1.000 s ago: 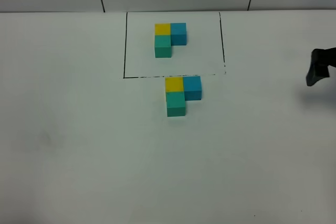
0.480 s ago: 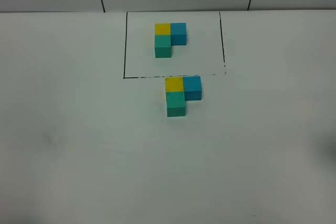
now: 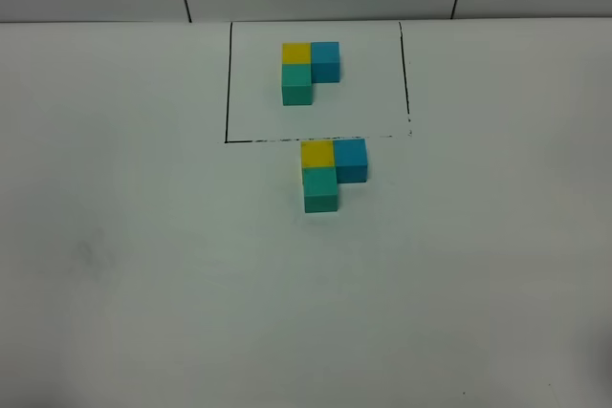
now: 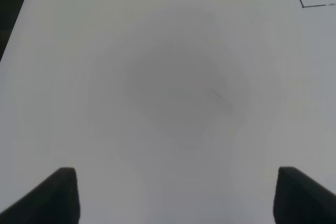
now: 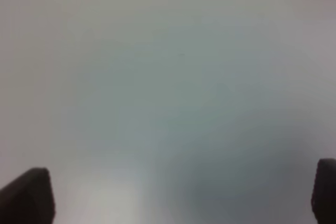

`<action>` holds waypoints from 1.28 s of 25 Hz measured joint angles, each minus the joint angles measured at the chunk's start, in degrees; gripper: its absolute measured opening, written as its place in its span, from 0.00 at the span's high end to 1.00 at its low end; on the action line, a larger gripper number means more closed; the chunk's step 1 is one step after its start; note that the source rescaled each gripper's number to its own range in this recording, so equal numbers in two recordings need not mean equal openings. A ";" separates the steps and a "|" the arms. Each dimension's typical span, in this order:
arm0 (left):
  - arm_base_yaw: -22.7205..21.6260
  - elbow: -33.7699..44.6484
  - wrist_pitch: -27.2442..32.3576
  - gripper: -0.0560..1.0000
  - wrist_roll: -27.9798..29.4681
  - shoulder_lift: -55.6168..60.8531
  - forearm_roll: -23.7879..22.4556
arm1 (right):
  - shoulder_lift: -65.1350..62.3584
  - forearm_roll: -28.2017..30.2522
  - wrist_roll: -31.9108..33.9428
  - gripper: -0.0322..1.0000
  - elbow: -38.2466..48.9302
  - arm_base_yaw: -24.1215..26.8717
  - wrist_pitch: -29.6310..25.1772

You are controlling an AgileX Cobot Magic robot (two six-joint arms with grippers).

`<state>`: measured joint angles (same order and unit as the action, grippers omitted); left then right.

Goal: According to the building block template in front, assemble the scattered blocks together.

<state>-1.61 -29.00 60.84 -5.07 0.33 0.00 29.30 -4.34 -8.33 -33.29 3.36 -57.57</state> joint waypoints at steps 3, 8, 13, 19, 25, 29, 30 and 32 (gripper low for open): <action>0.00 0.00 0.00 0.23 0.00 0.00 0.00 | -5.63 0.00 0.66 0.00 1.48 -0.76 -2.31; 0.00 0.00 0.00 0.23 0.00 0.00 0.00 | -13.85 0.02 1.51 0.00 4.22 -0.76 -3.59; 0.00 0.00 0.00 0.23 0.00 0.00 0.00 | -20.95 0.02 1.53 0.00 4.36 -0.76 -3.59; 0.00 0.00 0.00 0.23 0.00 0.00 0.00 | -26.53 0.02 2.53 0.00 4.37 -0.76 -3.64; 0.00 0.00 0.00 0.23 0.00 0.00 0.00 | -27.25 0.07 3.27 0.00 4.42 -2.62 -3.66; 0.00 0.00 0.00 0.23 0.00 0.00 0.00 | -27.73 0.37 4.38 0.00 4.42 -5.70 -3.66; 0.00 0.00 0.00 0.23 0.00 0.00 0.00 | -27.73 0.66 4.61 0.00 4.42 -5.83 -3.66; 0.00 0.00 0.00 0.23 0.00 0.00 0.00 | -27.73 1.09 4.99 0.00 4.42 -5.88 -3.66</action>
<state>-1.61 -29.00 60.84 -5.07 0.33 0.00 1.57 -3.25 -3.34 -28.87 -2.52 -61.22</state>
